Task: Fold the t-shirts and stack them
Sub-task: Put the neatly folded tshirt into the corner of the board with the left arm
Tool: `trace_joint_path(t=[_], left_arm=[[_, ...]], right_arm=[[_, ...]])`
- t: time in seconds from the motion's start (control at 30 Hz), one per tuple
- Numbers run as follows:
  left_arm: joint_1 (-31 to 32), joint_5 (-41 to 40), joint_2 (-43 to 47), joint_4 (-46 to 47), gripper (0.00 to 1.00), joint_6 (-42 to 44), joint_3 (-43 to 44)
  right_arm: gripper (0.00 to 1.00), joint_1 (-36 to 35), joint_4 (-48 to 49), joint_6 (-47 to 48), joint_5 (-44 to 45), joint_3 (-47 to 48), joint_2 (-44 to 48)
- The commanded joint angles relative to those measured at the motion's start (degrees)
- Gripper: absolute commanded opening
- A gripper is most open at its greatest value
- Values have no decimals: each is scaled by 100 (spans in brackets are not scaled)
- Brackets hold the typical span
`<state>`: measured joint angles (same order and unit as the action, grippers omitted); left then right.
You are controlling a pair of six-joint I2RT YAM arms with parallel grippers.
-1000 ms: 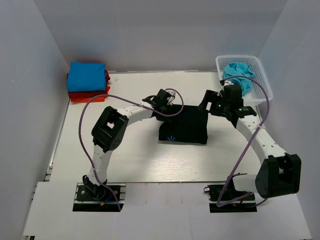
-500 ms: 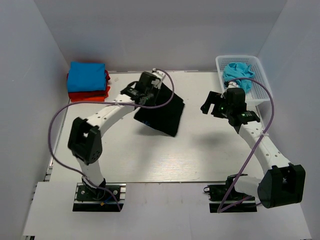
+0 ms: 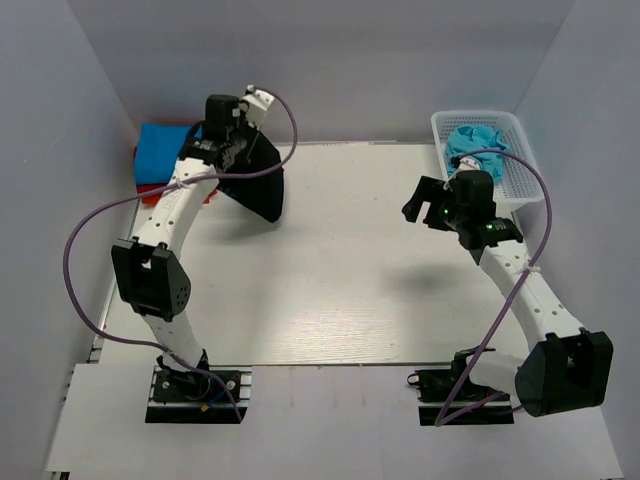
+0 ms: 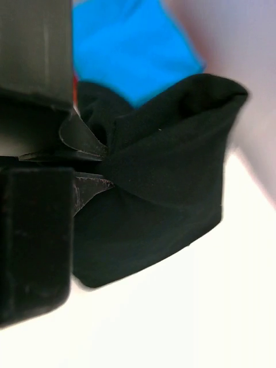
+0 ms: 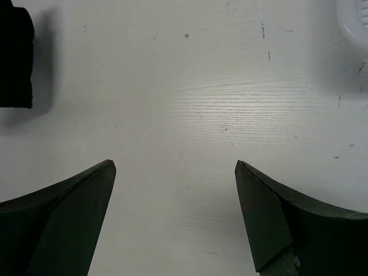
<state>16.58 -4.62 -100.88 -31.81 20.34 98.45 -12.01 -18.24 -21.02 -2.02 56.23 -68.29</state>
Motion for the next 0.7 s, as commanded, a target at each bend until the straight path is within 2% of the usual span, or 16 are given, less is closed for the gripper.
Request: trace_joint_path(t=[0.0, 0.2, 0.67], left_arm=[[-426, 417, -133, 105, 0, 742, 963], [-1112, 1304, -441, 385, 0, 937, 1579], [-2606, 3018, -1187, 1503, 0, 752, 2152]], right_arm=[[90, 41, 40, -34, 0, 398, -79], [90, 23, -82, 1, -105, 818, -421], [90, 23, -382, -43, -369, 1803, -1353]])
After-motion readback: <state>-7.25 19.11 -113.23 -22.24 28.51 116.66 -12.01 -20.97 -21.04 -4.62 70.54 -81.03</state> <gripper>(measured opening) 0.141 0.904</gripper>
